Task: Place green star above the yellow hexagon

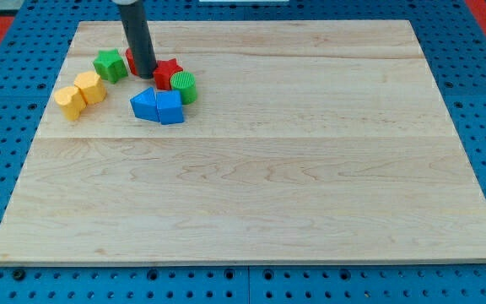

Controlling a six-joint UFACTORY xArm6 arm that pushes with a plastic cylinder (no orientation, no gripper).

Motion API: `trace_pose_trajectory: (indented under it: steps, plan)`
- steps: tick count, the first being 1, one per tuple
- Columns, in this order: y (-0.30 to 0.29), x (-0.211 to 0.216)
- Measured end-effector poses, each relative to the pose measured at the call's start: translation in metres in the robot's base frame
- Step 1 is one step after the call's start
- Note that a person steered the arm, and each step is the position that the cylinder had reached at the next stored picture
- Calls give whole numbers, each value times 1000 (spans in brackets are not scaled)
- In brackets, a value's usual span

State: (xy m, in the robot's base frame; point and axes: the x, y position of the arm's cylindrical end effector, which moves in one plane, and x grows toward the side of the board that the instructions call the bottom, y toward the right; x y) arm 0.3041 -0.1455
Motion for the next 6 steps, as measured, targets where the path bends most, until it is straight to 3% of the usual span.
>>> trace_pose_trajectory:
  steps: [1, 3, 4, 5, 6]
  plan:
    - [0, 5]
    - [-75, 5]
    - [-86, -10]
    - [-72, -29]
    - [-8, -28]
